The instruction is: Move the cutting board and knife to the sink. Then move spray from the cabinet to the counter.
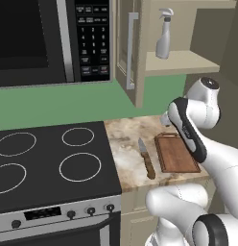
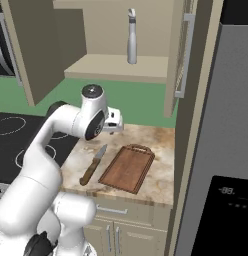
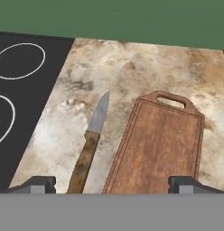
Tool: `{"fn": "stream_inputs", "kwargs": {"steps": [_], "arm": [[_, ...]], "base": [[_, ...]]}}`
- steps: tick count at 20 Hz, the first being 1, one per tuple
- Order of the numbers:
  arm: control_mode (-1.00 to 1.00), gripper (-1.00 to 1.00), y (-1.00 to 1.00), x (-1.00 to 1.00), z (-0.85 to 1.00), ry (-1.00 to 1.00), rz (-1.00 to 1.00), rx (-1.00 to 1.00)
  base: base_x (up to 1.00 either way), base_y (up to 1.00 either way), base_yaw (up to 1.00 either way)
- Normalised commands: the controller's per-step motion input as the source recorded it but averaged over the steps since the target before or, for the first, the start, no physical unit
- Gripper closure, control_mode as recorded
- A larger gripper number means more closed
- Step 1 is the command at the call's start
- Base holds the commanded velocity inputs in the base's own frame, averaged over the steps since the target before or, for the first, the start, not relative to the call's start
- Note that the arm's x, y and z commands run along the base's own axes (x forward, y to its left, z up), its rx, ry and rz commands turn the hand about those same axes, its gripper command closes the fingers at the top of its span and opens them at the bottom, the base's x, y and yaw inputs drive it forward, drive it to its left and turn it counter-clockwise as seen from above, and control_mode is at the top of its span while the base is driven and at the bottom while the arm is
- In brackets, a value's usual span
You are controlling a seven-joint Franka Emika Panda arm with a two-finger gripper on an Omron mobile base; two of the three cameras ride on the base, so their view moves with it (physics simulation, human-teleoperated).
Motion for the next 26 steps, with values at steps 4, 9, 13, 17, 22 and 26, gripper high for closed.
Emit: {"fn": "stream_inputs", "kwargs": {"steps": [4, 9, 13, 17, 22, 26], "arm": [[-1.00, -1.00, -0.27, 0.45, -0.19, 0.20, -0.01, 0.00], [-1.00, -1.00, -0.24, 0.50, -0.21, 0.15, 0.00, 0.00], [-1.00, -1.00, -0.20, 0.48, -0.24, 0.04, 0.00, 0.00], [-1.00, -1.00, -0.10, 0.45, -0.28, 0.00, 0.00, -0.01], [-1.00, -1.00, -0.05, 0.43, -0.36, 0.00, 0.00, -0.04], [-1.00, -1.00, -0.04, 0.46, -0.37, 0.00, 0.00, -0.07]], "base": [[0.00, 0.00, 0.00], [0.00, 0.00, 0.00], [0.00, 0.00, 0.00], [0.00, 0.00, 0.00], [0.00, 0.00, 0.00], [0.00, 0.00, 0.00]]}}
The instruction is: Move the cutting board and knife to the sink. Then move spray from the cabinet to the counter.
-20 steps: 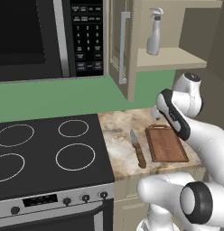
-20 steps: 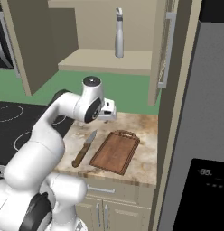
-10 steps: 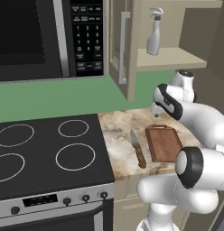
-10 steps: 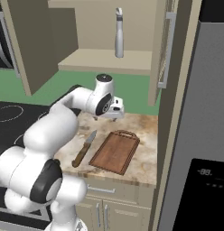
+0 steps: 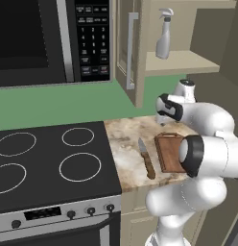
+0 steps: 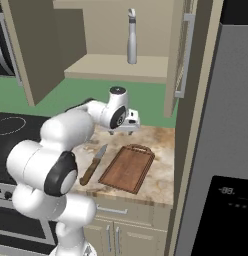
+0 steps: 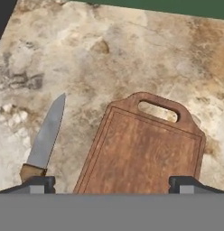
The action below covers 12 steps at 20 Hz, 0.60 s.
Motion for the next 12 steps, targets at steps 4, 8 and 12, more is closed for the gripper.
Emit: {"fn": "stream_inputs", "kwargs": {"steps": [4, 8, 12], "arm": [[-1.00, -1.00, -0.10, 0.38, -0.35, 0.00, 0.00, -0.04], [-1.00, -1.00, -0.08, 0.29, -0.37, 0.00, 0.00, -0.03], [-1.00, -1.00, -0.14, 0.36, -0.30, 0.03, 0.00, -0.02]], "base": [[0.00, 0.00, 0.00], [0.00, 0.00, 0.00], [0.00, 0.00, 0.00]]}}
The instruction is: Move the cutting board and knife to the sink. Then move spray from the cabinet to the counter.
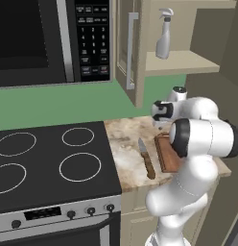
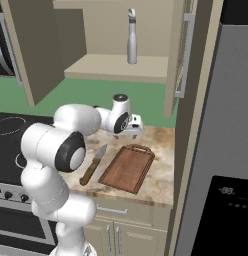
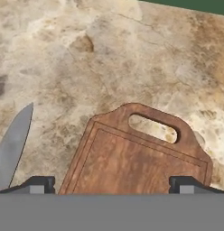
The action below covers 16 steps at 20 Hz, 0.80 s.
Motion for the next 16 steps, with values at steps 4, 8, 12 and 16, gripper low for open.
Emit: {"fn": "stream_inputs", "kwargs": {"steps": [4, 8, 12, 16], "arm": [[-1.00, -1.00, -0.14, 0.48, -0.18, 0.06, 0.00, 0.03], [-1.00, -1.00, -0.06, 0.45, -0.19, 0.00, 0.00, 0.03], [-1.00, -1.00, -0.06, 0.37, -0.27, 0.00, 0.00, 0.00], [-1.00, -1.00, -0.04, 0.34, -0.24, 0.00, 0.00, 0.00]], "base": [[0.00, 0.00, 0.00], [0.00, 0.00, 0.00], [0.00, 0.00, 0.00], [0.00, 0.00, 0.00]]}}
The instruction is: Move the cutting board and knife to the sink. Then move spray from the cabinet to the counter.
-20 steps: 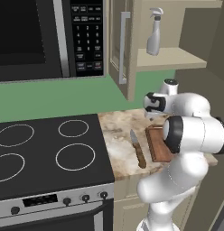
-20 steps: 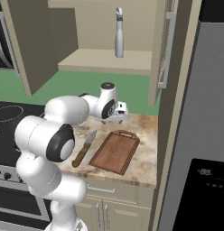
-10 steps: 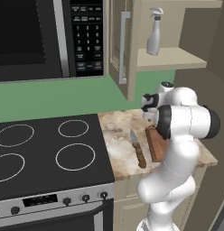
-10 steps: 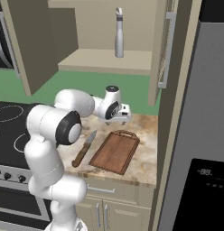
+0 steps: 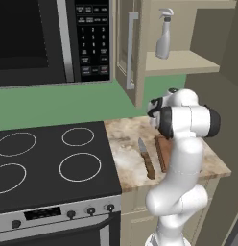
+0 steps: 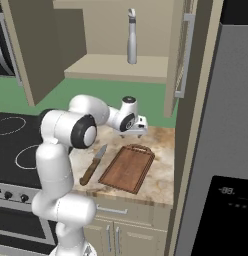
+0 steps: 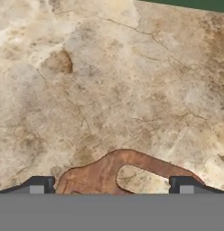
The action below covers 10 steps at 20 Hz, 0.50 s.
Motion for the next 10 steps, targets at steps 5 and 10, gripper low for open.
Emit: {"fn": "stream_inputs", "kwargs": {"steps": [5, 10], "arm": [[-1.00, -1.00, 0.00, 0.38, -0.21, 0.00, 0.00, -0.01], [-1.00, -1.00, 0.00, 0.23, -0.24, 0.00, 0.00, -0.04]], "base": [[0.00, 0.00, 0.00], [0.00, 0.00, 0.00]]}}
